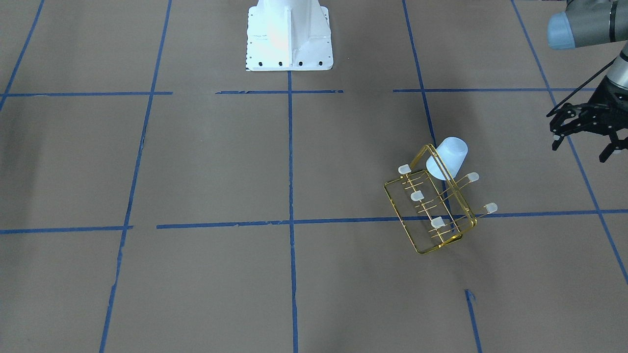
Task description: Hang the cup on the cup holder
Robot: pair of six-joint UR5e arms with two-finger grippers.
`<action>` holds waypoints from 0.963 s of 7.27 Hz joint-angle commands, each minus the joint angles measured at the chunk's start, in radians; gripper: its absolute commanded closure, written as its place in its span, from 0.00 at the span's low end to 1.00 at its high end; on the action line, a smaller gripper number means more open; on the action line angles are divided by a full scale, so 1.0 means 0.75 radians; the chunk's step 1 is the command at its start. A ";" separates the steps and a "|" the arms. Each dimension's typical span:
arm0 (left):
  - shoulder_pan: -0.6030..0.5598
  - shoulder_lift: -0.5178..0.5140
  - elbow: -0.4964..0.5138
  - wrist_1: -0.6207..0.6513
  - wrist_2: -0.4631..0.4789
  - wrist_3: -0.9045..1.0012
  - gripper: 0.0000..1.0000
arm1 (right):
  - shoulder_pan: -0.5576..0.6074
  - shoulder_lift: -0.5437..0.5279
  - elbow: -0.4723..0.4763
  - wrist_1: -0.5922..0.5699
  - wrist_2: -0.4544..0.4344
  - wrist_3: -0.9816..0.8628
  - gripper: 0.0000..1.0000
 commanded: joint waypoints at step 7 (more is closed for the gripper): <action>-0.418 -0.107 0.247 0.646 -0.346 0.415 0.00 | 0.000 0.000 0.000 0.000 0.000 0.000 0.00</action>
